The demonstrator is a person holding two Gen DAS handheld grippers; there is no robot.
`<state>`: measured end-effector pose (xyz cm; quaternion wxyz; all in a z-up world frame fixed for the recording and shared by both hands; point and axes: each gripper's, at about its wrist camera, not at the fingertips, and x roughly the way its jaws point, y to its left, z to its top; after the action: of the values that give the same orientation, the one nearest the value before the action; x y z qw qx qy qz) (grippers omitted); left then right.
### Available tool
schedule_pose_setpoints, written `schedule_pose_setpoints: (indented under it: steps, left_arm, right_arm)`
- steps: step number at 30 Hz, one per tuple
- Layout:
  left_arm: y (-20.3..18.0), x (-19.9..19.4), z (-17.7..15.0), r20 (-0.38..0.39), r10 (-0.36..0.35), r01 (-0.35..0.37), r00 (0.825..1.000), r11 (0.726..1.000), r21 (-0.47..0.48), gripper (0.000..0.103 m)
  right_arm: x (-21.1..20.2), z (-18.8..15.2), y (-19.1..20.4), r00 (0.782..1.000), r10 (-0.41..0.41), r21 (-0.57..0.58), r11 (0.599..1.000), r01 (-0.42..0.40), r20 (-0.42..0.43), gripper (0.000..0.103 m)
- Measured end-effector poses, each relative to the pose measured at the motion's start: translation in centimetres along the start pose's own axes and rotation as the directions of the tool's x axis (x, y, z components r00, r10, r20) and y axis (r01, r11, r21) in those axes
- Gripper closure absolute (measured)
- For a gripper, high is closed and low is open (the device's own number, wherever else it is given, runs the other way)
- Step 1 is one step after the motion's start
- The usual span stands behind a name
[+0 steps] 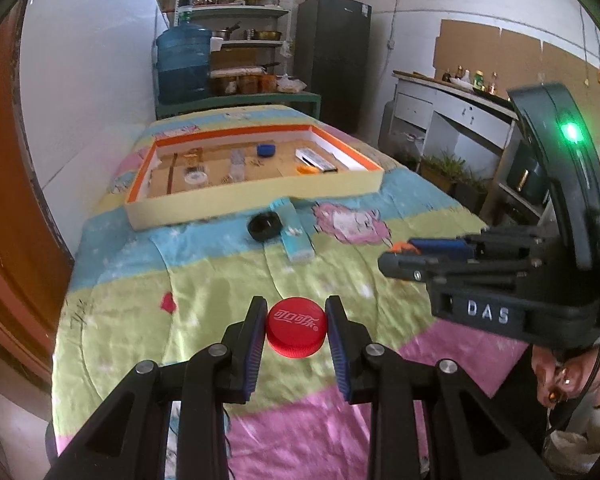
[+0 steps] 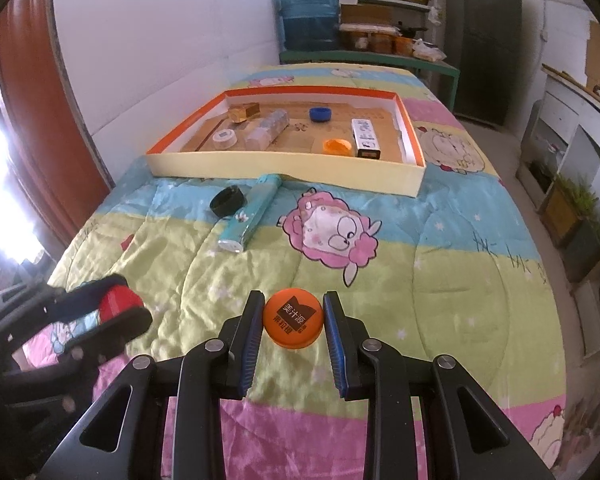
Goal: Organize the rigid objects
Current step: 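Carry the red cap with the left gripper while the right gripper carries the orange lid over the tray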
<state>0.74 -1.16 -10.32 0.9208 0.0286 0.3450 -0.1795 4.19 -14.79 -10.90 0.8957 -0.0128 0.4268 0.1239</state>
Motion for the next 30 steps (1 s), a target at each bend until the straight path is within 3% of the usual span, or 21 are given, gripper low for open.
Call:
schedule_pose_setpoints:
  steps: [30]
  left_arm:
    - [6.3, 3.6, 8.8, 0.046, 0.056, -0.048, 0.997, 0.987, -0.156, 0.072]
  right_arm:
    - [3.7, 7.5, -0.1, 0.999, 0.044, -0.034, 0.998, -0.043, 0.022, 0.072]
